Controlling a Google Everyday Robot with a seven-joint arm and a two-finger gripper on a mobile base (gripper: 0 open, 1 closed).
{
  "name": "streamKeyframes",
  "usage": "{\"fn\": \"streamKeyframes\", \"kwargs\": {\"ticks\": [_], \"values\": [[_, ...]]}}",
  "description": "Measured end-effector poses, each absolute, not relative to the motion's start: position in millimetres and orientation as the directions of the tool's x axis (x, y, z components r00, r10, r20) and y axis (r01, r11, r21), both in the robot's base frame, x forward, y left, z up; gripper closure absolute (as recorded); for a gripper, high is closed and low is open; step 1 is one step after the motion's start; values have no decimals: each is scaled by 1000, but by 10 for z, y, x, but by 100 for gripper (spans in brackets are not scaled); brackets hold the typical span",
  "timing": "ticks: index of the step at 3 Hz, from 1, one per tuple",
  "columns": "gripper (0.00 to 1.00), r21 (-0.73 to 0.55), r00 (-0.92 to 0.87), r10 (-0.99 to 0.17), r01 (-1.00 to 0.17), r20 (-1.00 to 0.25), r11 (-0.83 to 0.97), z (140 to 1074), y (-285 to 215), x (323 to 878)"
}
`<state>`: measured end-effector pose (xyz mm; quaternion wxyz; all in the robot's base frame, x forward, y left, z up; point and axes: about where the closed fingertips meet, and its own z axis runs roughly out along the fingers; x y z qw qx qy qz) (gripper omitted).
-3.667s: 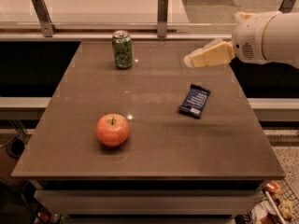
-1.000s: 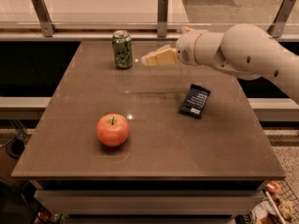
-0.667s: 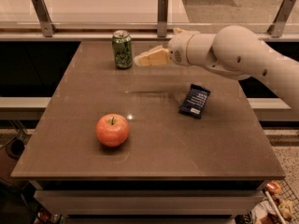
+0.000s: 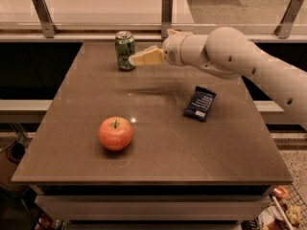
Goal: Knock green can over
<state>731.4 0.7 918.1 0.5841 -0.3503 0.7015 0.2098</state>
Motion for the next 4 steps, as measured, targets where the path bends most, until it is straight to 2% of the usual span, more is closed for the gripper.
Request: {"fn": "streamKeyframes", "kwargs": {"ticks": [2,4], "values": [[0,-85,-92,-227,-742,-970,665,9027,276,7510],[0,-3,-100,-115,-741,-988,672,8930,475,7606]]}}
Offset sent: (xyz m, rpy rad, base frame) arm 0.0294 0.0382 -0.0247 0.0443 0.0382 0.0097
